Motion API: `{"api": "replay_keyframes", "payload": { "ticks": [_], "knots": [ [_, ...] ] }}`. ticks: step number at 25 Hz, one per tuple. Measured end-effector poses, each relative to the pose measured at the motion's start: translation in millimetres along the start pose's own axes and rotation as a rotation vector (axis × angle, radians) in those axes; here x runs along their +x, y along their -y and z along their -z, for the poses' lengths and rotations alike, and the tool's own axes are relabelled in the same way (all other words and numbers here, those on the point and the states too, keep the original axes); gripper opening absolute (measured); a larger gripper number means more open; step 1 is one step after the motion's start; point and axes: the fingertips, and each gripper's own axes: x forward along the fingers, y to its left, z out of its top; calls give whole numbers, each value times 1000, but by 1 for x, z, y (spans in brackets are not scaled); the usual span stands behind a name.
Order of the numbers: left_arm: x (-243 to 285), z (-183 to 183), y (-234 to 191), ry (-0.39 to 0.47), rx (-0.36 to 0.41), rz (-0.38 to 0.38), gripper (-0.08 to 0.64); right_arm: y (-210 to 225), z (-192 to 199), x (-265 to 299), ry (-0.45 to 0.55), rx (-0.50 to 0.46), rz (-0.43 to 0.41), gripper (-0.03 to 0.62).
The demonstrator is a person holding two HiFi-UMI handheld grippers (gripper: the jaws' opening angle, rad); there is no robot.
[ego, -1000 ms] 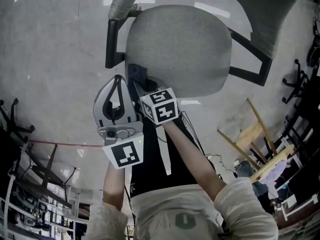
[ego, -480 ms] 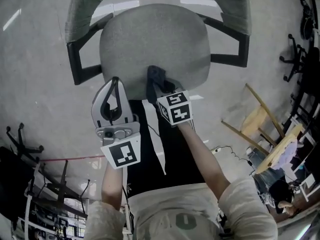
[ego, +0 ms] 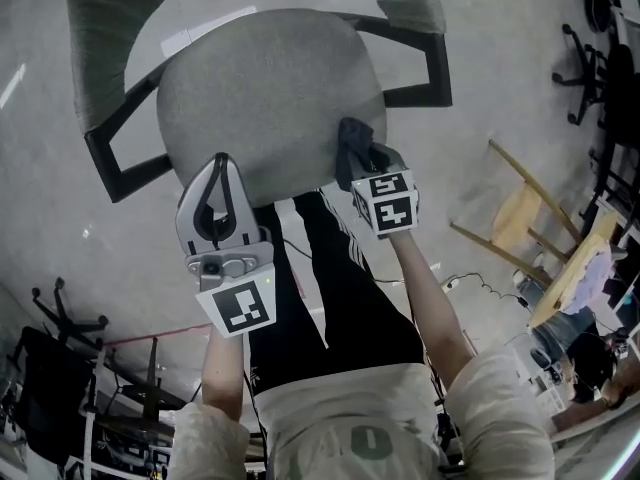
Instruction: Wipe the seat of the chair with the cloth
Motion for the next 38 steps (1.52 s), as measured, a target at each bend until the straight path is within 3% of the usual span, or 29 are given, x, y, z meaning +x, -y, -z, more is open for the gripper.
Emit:
{"api": "replay_keyframes", "payload": {
  "ticks": [5, 15, 32, 35, 38],
  "knots": [
    [5, 9, 22, -18, 5, 34, 15, 33, 8, -6, 6, -8, 59, 58],
    [11, 11, 46, -9, 6, 44, 15, 61, 14, -10, 20, 60, 101, 58],
    [-1, 14, 26, -36, 11, 4, 15, 82, 17, -13, -32, 80, 226, 57],
    [3, 2, 23, -22, 13, -1, 15, 78, 9, -18, -30, 98, 237, 57],
    [14, -21, 16, 13, 21, -16, 15, 67, -28, -30, 51, 108, 223, 58]
  ]
}}
